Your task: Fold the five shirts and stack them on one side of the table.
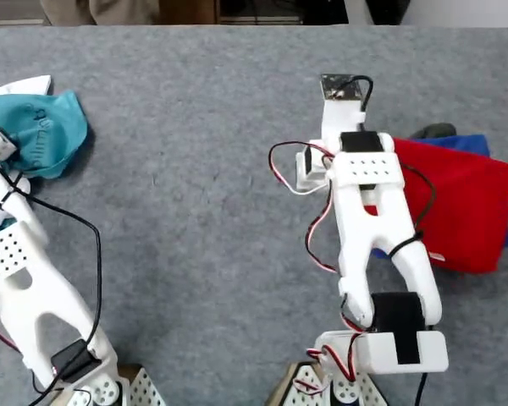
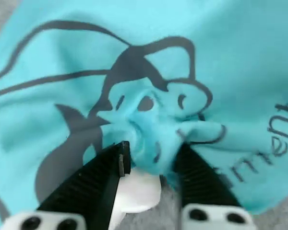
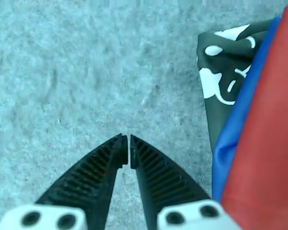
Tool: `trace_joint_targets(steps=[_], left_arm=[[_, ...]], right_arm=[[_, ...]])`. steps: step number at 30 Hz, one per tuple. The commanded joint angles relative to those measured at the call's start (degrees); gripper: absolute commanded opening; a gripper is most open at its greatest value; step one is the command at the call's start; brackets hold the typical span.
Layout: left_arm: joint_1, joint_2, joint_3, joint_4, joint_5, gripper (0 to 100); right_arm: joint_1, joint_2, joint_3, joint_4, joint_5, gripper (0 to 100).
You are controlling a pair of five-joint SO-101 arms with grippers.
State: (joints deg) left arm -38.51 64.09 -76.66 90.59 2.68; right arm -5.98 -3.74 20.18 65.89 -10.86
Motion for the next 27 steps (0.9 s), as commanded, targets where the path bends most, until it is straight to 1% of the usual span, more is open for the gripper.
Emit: trace_joint_targets(steps=[1, 5, 9, 12, 13, 20, 27], left_arm=[[-0.4, 0.0, -0.3, -0.9, 0.2, 2], [-0.4, -1.5, -1.9, 0.6, 0.3, 2], [-0.2, -5.6, -10.6, 6.6, 0.2, 2], [0.1, -8.4, -18.8, 9.7, 0.3, 2], [0.1, -9.5, -19.7, 9.8, 0.3, 2], [-0.4, -23.3, -19.1, 9.9, 0.5, 2], [1.4, -40.0, -19.1, 9.8, 0.6, 2]], right_arm=[[-0.7, -2.8, 0.1, -1.2, -0.7, 2.3], [-0.7, -2.8, 0.0, -1.2, -0.7, 2.3], [-1.0, -2.8, -0.1, -1.6, -0.7, 2.3], [-1.0, -2.8, 0.2, -3.2, -0.7, 2.3], [-1.0, -2.8, 0.2, -3.5, -0.7, 2.3], [-1.1, -2.5, 0.2, -4.7, -0.7, 2.3], [-1.1, 3.4, 0.1, -4.6, -0.7, 2.3]])
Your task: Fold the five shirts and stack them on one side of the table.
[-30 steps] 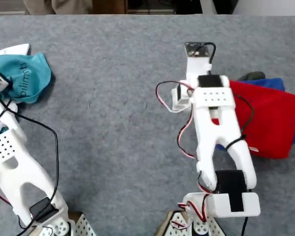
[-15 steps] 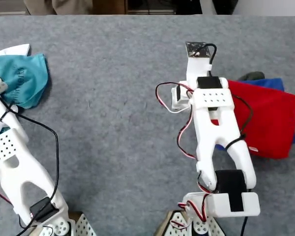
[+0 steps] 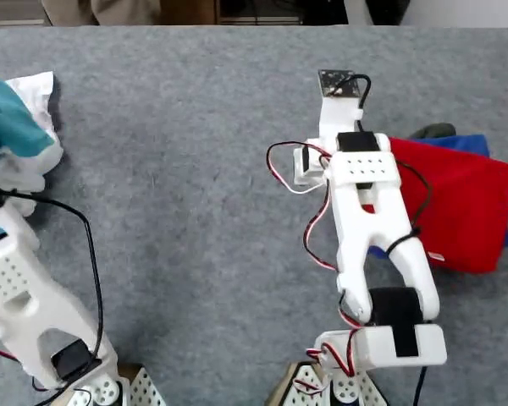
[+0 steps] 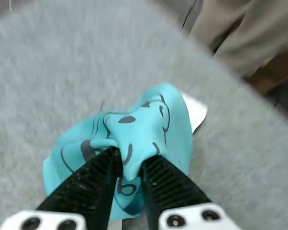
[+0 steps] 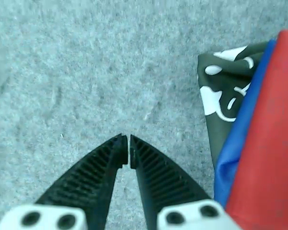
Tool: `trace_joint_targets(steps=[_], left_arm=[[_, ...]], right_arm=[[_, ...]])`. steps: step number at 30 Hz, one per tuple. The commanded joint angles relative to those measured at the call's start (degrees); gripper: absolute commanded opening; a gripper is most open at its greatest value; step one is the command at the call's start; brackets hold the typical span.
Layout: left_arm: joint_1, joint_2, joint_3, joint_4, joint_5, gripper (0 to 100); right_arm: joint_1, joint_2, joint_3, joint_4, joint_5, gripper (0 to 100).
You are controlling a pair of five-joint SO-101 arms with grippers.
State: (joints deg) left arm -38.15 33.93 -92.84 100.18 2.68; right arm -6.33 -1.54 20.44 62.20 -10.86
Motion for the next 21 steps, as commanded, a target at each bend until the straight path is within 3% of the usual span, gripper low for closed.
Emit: trace_joint_targets(steps=[1, 8, 14, 21], left_arm=[[1.1, -12.4, -3.0, 0.0, 0.6, 2], [3.3, -28.9, -2.9, -3.6, 0.6, 2], [14.1, -37.5, -1.9, 0.8, 0.5, 2], [20.7, -39.8, 16.1, 0.7, 0.6, 2]], right_arm=[[-0.7, 1.9, -0.2, -0.9, -0.7, 2.3], [-0.7, 3.3, -0.3, -0.8, -0.7, 2.3], [-0.7, 3.2, -1.6, -0.5, -0.4, 2.4], [-0.7, 3.2, -10.3, 4.5, 2.0, 2.7]])
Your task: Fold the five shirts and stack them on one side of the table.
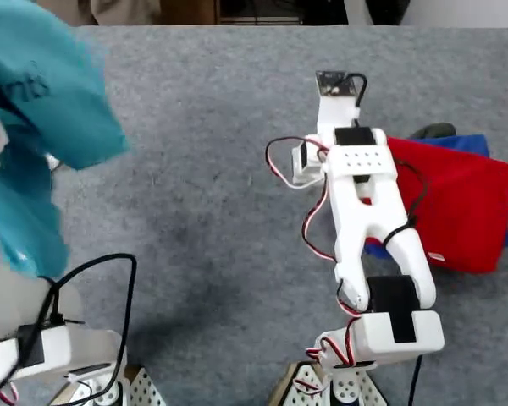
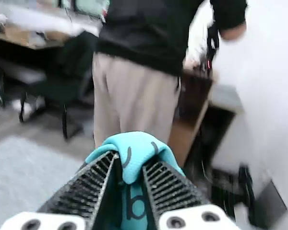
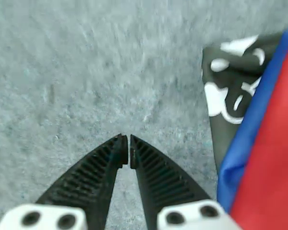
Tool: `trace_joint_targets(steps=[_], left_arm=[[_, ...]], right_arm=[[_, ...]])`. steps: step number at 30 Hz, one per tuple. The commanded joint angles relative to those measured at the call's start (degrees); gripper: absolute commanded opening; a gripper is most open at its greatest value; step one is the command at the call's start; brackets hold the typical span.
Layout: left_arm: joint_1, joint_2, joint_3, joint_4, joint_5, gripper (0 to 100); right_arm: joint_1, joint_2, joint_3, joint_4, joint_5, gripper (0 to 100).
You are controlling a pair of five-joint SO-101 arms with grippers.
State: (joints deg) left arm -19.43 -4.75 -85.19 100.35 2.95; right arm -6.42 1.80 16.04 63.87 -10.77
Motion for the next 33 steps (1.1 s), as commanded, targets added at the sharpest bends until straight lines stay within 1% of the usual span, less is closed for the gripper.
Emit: trace_joint_targets(steps=[1, 4, 9, 12, 15, 19, 22, 23, 25, 26, 29, 31, 33], left_arm=[[2.7, -1.6, 12.7, 0.5, 0.4, 2], [6.1, -3.8, 26.6, 0.5, 0.4, 2], [14.2, -5.8, 51.4, -0.6, -0.1, 2], [17.9, -6.3, 66.2, -7.7, 0.4, 2], [22.1, -7.4, 77.4, -14.7, 2.0, 4], [28.3, -12.0, 92.0, -22.5, 3.6, 14], [29.5, -17.6, 100.8, -26.7, 3.7, 20], [28.4, -19.9, 102.9, -28.0, 3.9, 22], [23.0, -24.2, 105.6, -30.5, 4.1, 25], [19.3, -25.9, 106.5, -31.6, 4.8, 27], [6.4, -29.0, 109.6, -36.2, 10.3, 33], [-2.4, -28.6, 113.7, -43.5, 13.9, 34], [-9.0, -27.3, 119.7, -53.5, 17.1, 34]], right_arm=[[-0.7, -0.1, -7.8, 4.3, 3.4, 2.7], [-0.6, -0.1, -13.0, 7.2, 7.7, 2.7], [-0.6, -0.1, -19.4, 8.1, 14.7, 2.7], [-0.6, 0.0, -21.8, 7.6, 19.8, 2.7], [-0.6, 0.0, -23.2, 5.4, 23.8, 2.7], [-0.9, 0.0, -24.1, -0.6, 27.0, 2.7], [-2.8, 0.2, -24.0, -7.2, 29.6, 2.7], [-3.8, 0.3, -24.0, -8.4, 31.4, 2.7], [-6.6, 0.5, -23.9, -9.5, 35.1, 2.7], [-8.6, 0.5, -23.9, -9.8, 36.5, 2.7], [-15.1, 2.6, -24.3, -9.8, 38.4, 2.8], [-19.5, 5.7, -25.0, -9.6, 38.8, 6.5], [-22.7, 10.9, -26.2, -9.4, 36.7, 14.9]])
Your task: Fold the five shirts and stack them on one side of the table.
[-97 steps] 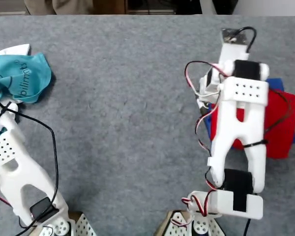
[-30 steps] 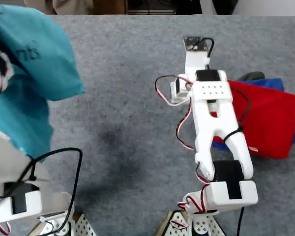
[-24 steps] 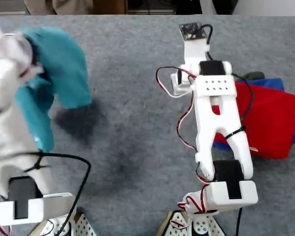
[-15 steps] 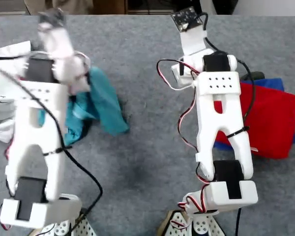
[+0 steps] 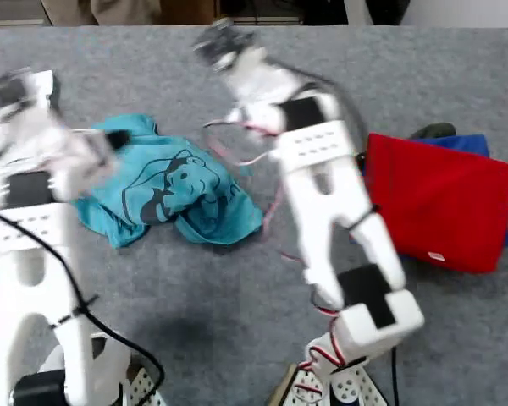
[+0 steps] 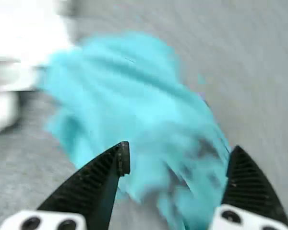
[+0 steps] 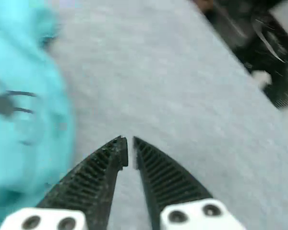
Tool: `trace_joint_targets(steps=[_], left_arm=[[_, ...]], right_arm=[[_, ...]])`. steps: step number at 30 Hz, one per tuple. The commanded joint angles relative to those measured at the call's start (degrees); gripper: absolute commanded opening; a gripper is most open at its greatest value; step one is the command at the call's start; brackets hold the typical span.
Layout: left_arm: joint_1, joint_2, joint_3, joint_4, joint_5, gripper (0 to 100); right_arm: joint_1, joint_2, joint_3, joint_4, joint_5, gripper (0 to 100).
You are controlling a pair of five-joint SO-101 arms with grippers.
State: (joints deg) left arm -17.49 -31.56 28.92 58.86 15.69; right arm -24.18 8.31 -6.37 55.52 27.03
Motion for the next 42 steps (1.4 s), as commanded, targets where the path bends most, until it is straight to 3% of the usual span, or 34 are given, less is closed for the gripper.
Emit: trace_joint_targets(steps=[1, 5, 11, 14, 18, 22, 27, 35, 39, 42], left_arm=[[-12.9, 0.5, 8.4, -16.6, 5.6, 34], [-15.6, 6.7, 17.8, -31.8, 7.8, 34], [-15.8, 19.7, 14.3, -36.3, 7.9, 34], [-15.8, 27.3, 8.0, -34.7, 8.0, 33], [-15.8, 35.3, -2.5, -26.4, 7.7, 26], [-15.9, 40.5, -10.0, -19.1, 7.6, 24], [-16.1, 42.9, -12.9, -17.1, 7.8, 24], [-21.6, 43.6, -14.9, -19.9, 10.9, 26], [-26.1, 46.3, -16.2, -22.7, 17.8, 26], [-28.3, 48.9, -20.5, -20.2, 19.8, 26]], right_arm=[[-6.0, 7.3, -5.0, -1.0, -3.7, 19.4], [-9.1, 18.7, -13.8, 2.9, -10.8, 27.7], [-14.5, 33.5, -29.4, 13.7, -10.5, 25.5], [-14.4, 40.2, -37.8, 18.5, -10.6, 20.5], [-13.1, 48.0, -49.8, 26.3, -10.7, 0.5], [-9.3, 53.1, -63.1, 35.0, -10.6, 0.5], [-3.2, 55.7, -77.4, 47.1, -9.2, 0.4], [9.5, 46.5, -61.1, 46.9, -5.9, 0.4], [11.0, 38.9, -49.4, 46.9, -2.4, 0.4], [11.0, 33.1, -41.8, 46.9, 0.0, 0.4]])
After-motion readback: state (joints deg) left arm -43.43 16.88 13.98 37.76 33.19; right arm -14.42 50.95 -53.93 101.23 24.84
